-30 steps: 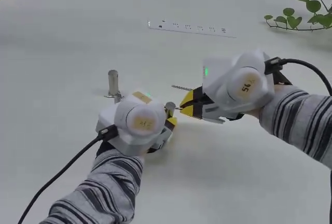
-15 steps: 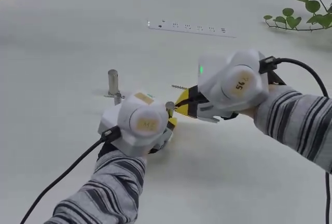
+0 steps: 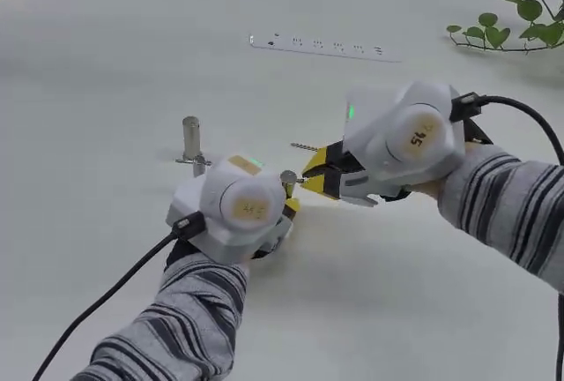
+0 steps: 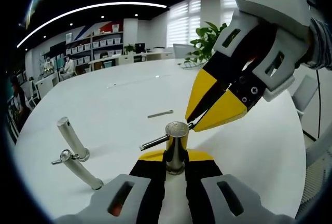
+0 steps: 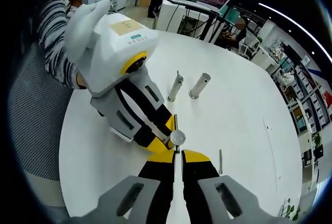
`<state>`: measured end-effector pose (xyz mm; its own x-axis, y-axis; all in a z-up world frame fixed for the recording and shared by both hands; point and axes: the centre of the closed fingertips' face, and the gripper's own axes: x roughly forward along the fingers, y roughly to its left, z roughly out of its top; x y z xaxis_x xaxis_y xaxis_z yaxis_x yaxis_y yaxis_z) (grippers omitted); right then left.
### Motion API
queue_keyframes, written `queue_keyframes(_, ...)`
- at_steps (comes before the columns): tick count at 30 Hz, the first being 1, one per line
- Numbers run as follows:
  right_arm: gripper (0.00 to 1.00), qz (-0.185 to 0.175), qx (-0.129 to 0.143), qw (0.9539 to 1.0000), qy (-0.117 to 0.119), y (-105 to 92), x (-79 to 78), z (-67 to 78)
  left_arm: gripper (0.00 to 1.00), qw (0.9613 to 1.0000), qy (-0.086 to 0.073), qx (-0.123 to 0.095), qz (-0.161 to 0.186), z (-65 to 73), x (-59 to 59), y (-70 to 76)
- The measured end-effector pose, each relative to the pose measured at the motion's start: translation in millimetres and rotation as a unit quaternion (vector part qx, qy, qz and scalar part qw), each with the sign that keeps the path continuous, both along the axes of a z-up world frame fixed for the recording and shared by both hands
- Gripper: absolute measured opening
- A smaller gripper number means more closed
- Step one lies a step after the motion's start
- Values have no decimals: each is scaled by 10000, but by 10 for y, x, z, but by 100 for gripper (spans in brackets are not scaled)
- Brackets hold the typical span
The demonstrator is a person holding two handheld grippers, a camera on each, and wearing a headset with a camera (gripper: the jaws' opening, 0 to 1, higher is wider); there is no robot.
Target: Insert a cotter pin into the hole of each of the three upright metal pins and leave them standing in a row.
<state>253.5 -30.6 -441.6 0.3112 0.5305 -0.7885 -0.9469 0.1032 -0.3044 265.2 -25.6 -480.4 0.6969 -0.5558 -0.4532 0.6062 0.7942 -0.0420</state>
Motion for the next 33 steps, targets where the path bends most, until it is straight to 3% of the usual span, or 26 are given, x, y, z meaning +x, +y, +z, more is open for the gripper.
queue_keyframes(15, 0, -208, 113, 9996, 130, 30, 23, -11, 9, 10000, -36, 75, -9, -3, 4, 1)
queue_keyframes(17, 2, -378, 186, 9988, 253, 25, 7, -21, 9, 10000, -34, 79, -3, -4, 4, 2)
queue_keyframes(19, 10, -905, 327, 9944, 433, -33, 33, -39, 9, 10000, -28, 79, -3, -4, 4, 2)
queue_keyframes(22, 12, -1338, 823, 9853, 670, -47, 31, -25, 9, 9999, -48, 117, -35, -3, 14, 6)
queue_keyframes(24, 13, -1625, 1017, 9787, 736, -107, 36, -25, 9, 9999, -47, 112, -7, -3, 34, 21)
queue_keyframes(29, 14, -1996, 1057, 9713, 742, -293, 39, -52, 9, 9999, -40, 107, 21, 1, 75, 47)
queue_keyframes(33, 14, -2246, 1230, 9628, 862, -352, 0, -39, 9, 9999, -3, 105, 58, 2, 101, 71)
